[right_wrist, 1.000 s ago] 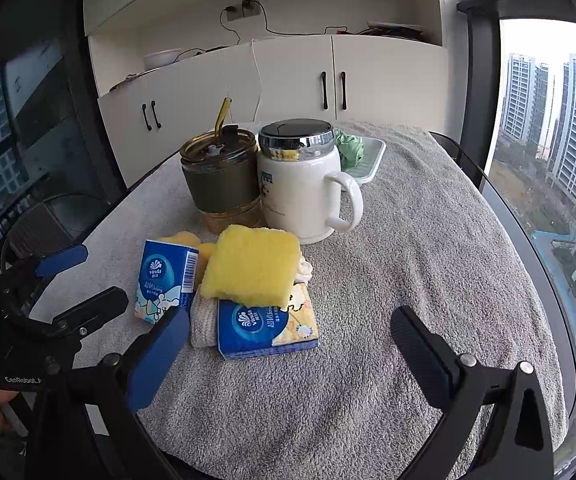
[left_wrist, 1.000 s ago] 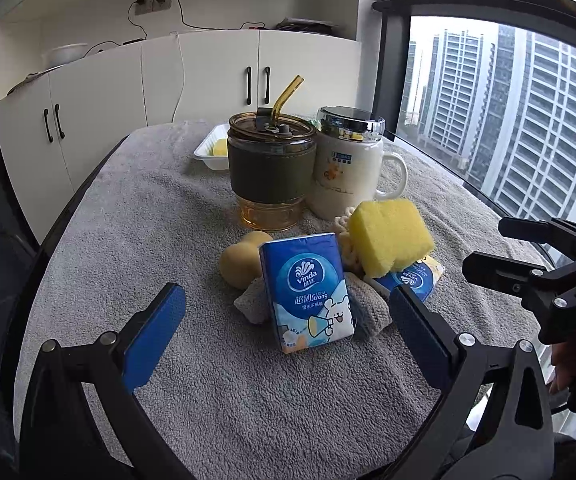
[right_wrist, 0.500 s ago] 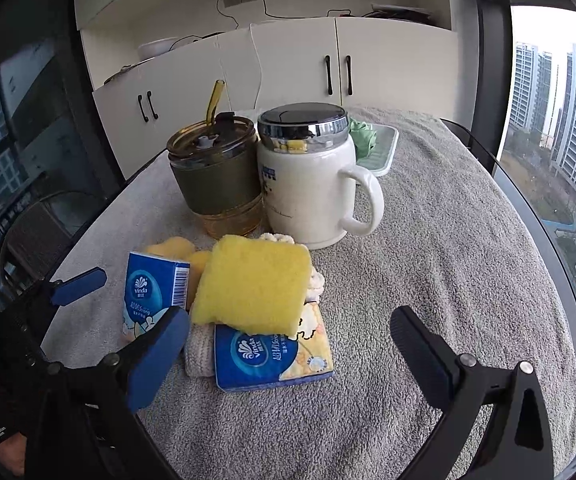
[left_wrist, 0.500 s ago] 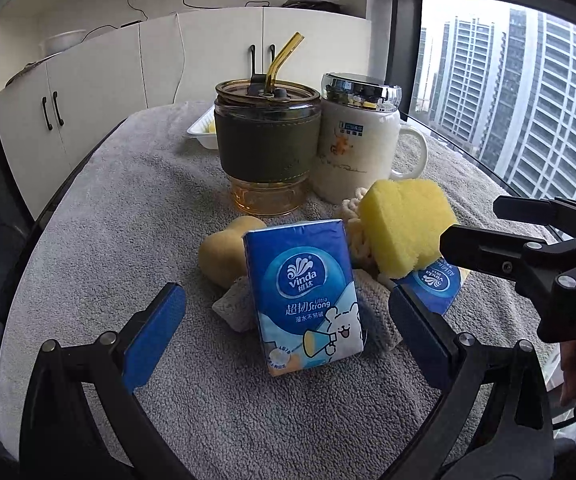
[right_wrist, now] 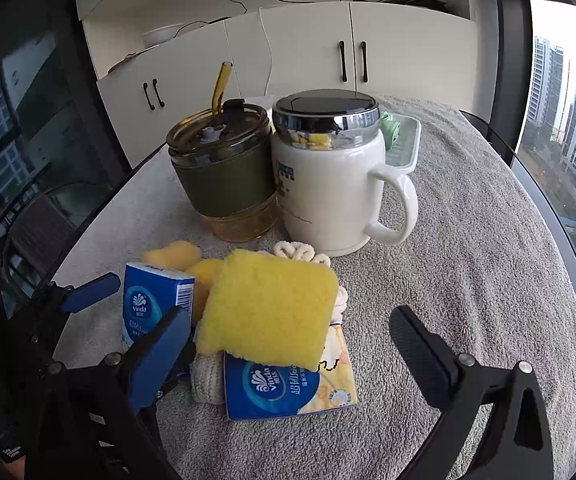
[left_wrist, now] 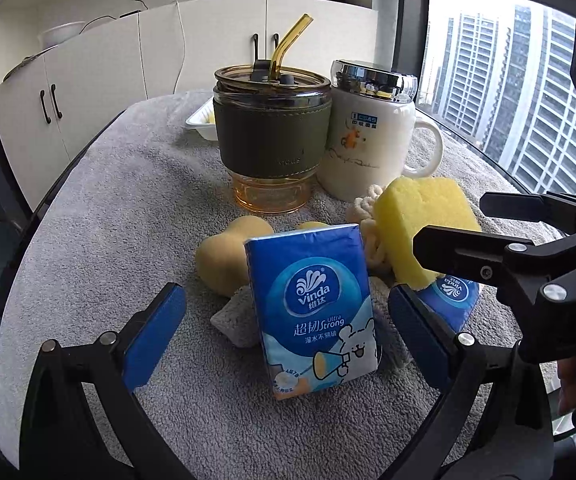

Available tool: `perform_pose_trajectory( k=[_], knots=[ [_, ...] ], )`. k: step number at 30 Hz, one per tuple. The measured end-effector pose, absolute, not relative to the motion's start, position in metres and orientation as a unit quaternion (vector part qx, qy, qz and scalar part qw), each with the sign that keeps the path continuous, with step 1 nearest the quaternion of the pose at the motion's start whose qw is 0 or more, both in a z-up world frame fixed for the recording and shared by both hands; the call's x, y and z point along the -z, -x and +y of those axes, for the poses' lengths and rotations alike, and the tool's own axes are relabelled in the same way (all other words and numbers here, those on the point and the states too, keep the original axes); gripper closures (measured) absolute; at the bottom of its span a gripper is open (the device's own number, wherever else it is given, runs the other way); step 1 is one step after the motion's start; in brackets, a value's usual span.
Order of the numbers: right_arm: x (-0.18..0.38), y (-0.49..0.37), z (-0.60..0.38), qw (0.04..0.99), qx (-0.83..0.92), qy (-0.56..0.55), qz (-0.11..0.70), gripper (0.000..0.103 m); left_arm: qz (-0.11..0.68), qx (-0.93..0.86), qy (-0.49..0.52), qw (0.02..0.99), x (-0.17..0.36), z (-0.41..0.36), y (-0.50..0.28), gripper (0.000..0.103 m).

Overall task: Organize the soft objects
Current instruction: 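Grasp the blue Vinda tissue pack with the left tool while the right tool grasps another yellow sponge, then lift and carry the tissue pack and sponge in both tools to the white tray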

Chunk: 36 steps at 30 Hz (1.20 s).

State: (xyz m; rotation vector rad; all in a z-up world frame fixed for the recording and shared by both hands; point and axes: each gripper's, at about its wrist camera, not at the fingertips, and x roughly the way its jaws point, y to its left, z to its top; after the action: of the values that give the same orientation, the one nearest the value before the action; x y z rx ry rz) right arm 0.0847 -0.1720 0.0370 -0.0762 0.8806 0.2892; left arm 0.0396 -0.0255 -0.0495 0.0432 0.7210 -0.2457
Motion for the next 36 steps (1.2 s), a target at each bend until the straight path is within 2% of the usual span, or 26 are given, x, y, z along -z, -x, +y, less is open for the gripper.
perform_pose_trajectory(
  k=[3,5,7,9,23,24,25,27,29,30,31,36],
  knots=[
    [-0.034,-0.087,-0.173,0.892,-0.138,0.032,0.430,0.001,0.348,0.120,-0.017,0.930,0.049,-0.023,-0.040,0.008],
    [-0.034,-0.089,-0.174,0.891,-0.136,0.031,0.431,0.001,0.349,0.124,-0.016,0.929,0.050,-0.022,-0.041,0.020],
    [-0.032,-0.090,-0.174,0.890,-0.135,0.029,0.435,0.003,0.349,0.135,-0.016,0.927,0.050,-0.023,-0.041,0.039],
    [-0.031,-0.092,-0.174,0.887,-0.136,0.030,0.439,0.005,0.343,0.140,-0.024,0.929,0.049,-0.027,-0.039,0.046],
    [-0.021,-0.101,-0.161,0.882,-0.134,0.040,0.451,0.006,0.336,0.146,-0.011,0.931,0.045,-0.025,-0.037,0.049],
    [-0.021,-0.102,-0.160,0.882,-0.137,0.040,0.450,0.015,0.336,0.148,-0.011,0.930,0.046,-0.025,-0.037,0.049],
    [-0.020,-0.102,-0.159,0.880,-0.140,0.041,0.451,0.036,0.336,0.149,-0.010,0.930,0.046,-0.025,-0.036,0.050],
    [-0.020,-0.103,-0.159,0.879,-0.145,0.035,0.453,0.051,0.334,0.152,-0.008,0.930,0.045,-0.024,-0.036,0.050],
    [-0.021,-0.101,-0.159,0.881,-0.149,0.037,0.447,0.061,0.335,0.153,-0.007,0.930,0.046,-0.024,-0.036,0.050],
    [-0.022,-0.101,-0.159,0.881,-0.152,0.036,0.446,0.072,0.337,0.154,-0.007,0.929,0.047,-0.025,-0.037,0.050],
    [-0.023,-0.100,-0.159,0.882,-0.154,0.036,0.444,0.076,0.337,0.153,-0.007,0.929,0.048,-0.024,-0.037,0.050],
    [-0.025,-0.097,-0.156,0.882,-0.178,0.030,0.436,0.080,0.337,0.156,-0.006,0.929,0.047,-0.025,-0.035,0.050]
  ],
)
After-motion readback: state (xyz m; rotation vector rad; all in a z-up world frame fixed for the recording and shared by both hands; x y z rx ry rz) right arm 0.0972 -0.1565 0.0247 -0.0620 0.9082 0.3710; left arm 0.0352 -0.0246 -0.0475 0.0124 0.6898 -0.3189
